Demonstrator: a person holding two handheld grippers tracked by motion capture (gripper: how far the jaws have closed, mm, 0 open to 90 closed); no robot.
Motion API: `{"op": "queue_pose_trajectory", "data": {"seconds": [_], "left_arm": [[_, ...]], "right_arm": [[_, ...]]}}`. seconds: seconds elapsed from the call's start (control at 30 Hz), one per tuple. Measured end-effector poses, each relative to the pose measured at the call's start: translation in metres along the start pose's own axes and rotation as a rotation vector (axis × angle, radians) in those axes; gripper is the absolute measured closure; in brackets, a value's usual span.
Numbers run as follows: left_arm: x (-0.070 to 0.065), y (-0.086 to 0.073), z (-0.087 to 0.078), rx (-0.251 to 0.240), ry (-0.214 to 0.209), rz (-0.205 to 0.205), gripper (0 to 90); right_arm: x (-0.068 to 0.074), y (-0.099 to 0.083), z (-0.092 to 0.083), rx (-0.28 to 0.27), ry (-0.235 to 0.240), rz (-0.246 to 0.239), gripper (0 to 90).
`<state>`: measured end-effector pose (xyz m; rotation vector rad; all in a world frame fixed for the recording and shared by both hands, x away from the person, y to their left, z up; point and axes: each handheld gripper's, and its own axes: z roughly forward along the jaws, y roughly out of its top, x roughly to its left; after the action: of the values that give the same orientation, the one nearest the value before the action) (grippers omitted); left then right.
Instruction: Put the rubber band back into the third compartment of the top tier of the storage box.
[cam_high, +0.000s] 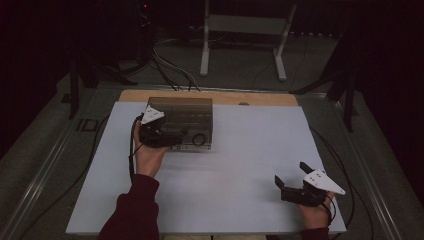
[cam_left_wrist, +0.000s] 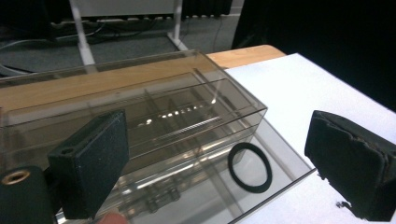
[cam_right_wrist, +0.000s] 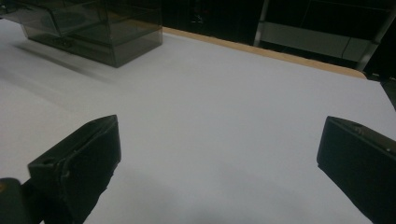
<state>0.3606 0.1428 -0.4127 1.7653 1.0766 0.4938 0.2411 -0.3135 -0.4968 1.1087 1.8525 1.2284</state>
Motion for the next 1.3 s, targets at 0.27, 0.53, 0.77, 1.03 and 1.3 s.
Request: {"op": "queue_pose_trajectory", "data": {"seconds": [0.27, 0.53, 0.77, 1.03, 1.3], "left_arm": [[0.003, -0.002, -0.01, -0.002, 0.02, 0.019, 1.3], [0.01, -0.006, -0.022, -0.014, 0.025, 0.018, 0.4], [0.015, -0.014, -0.034, -0.014, 0.015, 0.038, 0.4], [0.02, -0.03, -0.05, -0.034, 0.041, 0.065, 0.4], [0.022, -0.053, -0.059, -0.036, 0.044, 0.101, 0.4]], "right_arm": [[0.0, 0.0, 0.0, 0.001, 0.001, 0.0, 0.2], [0.0, 0.0, 0.0, 0.0, 0.001, 0.0, 0.2], [0.001, 0.0, 0.0, 0.001, 0.001, 0.0, 0.2], [0.001, 0.0, 0.0, -0.001, 0.002, 0.0, 0.2], [0.001, 0.0, 0.0, 0.001, 0.005, -0.002, 0.2]]}}
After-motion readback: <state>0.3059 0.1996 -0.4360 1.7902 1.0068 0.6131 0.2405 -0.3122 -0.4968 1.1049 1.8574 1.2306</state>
